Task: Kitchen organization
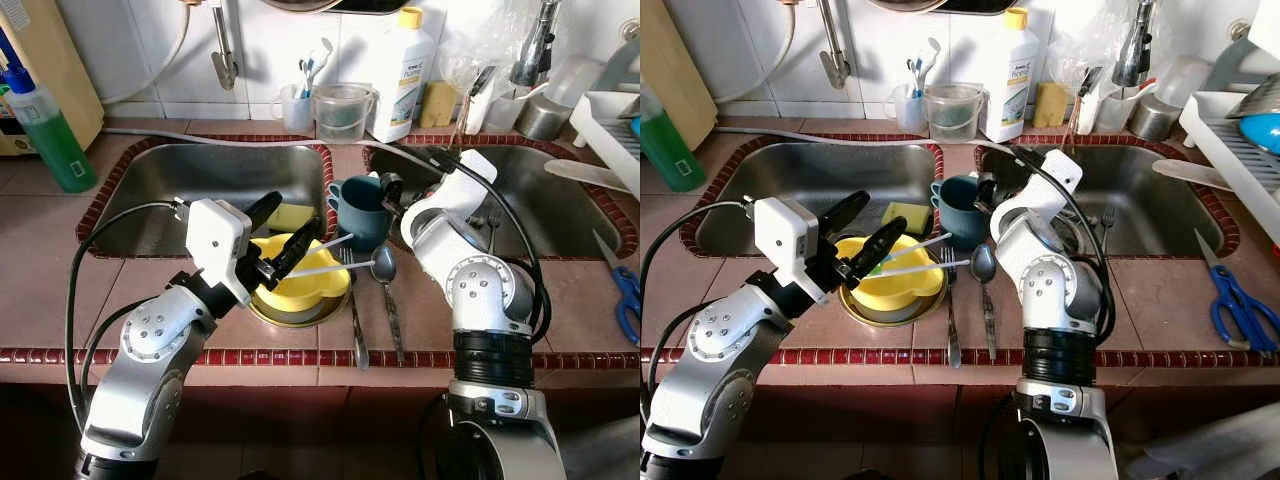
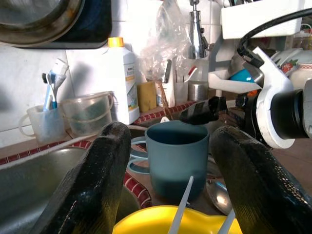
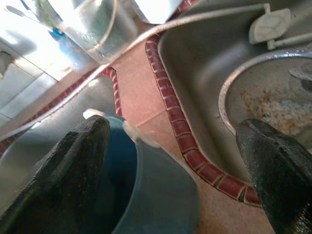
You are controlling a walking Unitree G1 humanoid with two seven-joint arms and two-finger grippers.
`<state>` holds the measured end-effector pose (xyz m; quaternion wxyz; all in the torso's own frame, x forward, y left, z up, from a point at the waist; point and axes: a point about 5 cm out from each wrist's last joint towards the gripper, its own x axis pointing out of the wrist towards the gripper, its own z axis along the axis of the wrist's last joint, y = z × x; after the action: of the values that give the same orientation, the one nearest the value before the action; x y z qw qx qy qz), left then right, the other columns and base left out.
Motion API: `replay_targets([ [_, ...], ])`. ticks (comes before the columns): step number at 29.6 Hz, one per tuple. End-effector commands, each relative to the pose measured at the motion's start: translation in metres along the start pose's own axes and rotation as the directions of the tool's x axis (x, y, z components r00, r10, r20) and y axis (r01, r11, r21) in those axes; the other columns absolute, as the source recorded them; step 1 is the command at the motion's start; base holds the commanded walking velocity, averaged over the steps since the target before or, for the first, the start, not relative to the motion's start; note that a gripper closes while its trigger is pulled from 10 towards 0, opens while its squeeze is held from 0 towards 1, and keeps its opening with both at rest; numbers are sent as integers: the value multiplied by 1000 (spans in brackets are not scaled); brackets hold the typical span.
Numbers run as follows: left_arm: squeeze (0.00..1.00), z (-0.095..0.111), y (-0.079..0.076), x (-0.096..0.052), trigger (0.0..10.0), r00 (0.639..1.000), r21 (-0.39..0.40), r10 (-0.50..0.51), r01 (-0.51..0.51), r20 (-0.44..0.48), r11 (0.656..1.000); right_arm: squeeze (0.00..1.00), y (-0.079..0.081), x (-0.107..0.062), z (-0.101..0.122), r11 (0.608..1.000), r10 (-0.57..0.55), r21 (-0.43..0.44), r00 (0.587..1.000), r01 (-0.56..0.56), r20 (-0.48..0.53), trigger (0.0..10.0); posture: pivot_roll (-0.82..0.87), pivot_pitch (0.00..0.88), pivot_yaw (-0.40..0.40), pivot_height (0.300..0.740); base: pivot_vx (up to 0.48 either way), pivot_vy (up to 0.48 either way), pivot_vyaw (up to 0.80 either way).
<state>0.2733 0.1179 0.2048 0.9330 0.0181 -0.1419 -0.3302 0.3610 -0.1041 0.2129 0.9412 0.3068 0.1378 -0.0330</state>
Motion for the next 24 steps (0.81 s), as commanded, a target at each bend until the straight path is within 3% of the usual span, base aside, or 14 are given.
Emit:
replay_targets([
  [1,0,4,-3,-1,10000,1000,15,0,0,15,1000,0,12,0,0,1000,22,2,1000,-21,-16,10000,-42,63,-28,703,0,0,0],
  [2,0,4,-3,0,10000,1000,15,0,0,16,1000,0,11,0,-1,1000,17,3,1000,-17,-22,6471,-42,63,-28,703,0,0,0],
  [8,0,4,-4,0,10000,1000,11,7,-8,20,1000,0,7,3,-7,1000,-7,-4,998,7,-60,6431,-42,62,-37,703,0,0,0],
  [11,0,3,-6,-1,10000,1000,8,9,-9,22,1000,0,4,4,-8,1000,-24,-5,996,24,-80,5137,-42,63,-39,703,0,0,0],
  [12,0,3,-6,-1,10000,1000,6,11,-11,22,1000,0,1,5,-9,999,-44,-12,995,43,-89,275,-43,65,-40,703,0,0,0],
  [24,0,3,-6,-1,10000,1000,4,18,-18,21,1000,0,-9,7,-3,996,-94,-11,994,94,-63,0,-49,70,-38,703,0,0,0],
])
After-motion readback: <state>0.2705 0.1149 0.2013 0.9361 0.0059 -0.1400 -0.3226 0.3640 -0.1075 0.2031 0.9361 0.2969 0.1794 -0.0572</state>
